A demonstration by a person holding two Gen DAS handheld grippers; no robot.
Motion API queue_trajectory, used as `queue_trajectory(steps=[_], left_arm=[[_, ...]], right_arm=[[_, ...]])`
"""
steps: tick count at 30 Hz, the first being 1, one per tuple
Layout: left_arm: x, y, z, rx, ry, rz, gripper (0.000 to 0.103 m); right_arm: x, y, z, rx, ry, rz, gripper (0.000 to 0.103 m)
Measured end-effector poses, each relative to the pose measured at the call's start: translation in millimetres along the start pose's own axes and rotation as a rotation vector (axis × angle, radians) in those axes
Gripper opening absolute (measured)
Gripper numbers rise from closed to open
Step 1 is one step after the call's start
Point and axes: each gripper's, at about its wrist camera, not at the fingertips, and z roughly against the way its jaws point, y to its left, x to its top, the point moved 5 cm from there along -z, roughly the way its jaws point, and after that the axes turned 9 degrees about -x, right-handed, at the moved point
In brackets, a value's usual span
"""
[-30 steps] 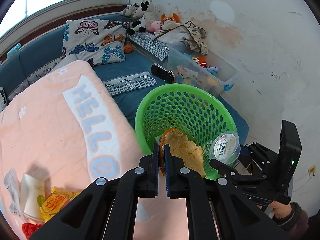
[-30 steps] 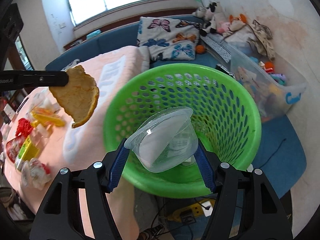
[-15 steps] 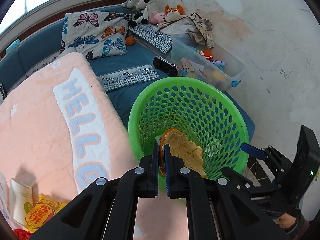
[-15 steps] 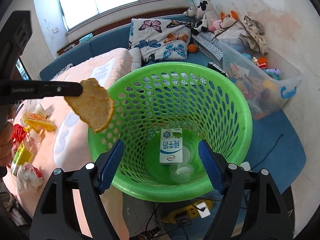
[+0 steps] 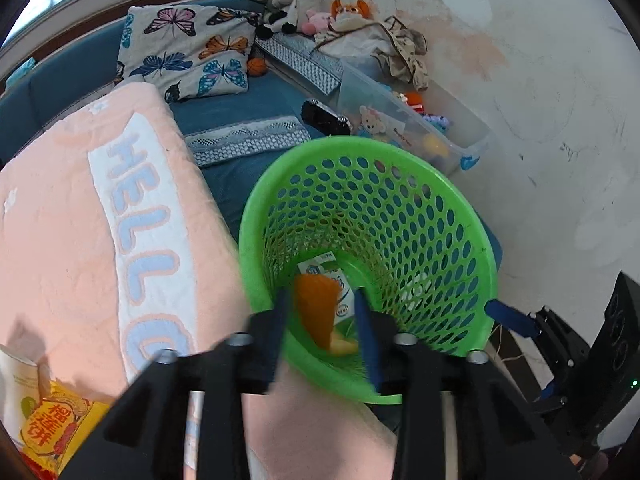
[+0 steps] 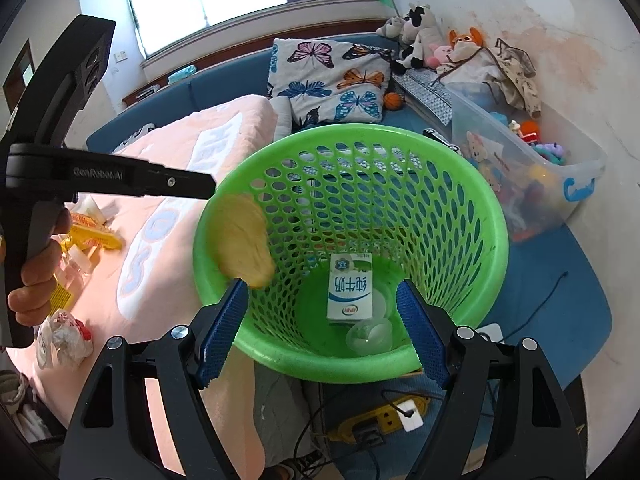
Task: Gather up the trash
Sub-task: 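Drop the bread into the green basket while the right tool drops the plastic cup in, then move the right gripper to the crumpled white paper and close on it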
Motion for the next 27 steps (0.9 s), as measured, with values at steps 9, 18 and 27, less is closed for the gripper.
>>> queue_trajectory(steps=[9, 18, 27], left_arm=[[-9, 12, 36, 0.016, -0.061, 0.014, 0.043], [-28, 35, 101, 0.045, -0.148, 0.053, 0.052], [-56, 60, 142, 0.047, -0.176, 0.089, 0.058]], right_arm=[[-7, 20, 16, 0.034, -0.013, 0.033, 0.077], [-21, 68, 44, 0.13, -0.029, 0.104, 0.078], [-39, 144, 72, 0.28, -0.028, 0.228, 0.081]])
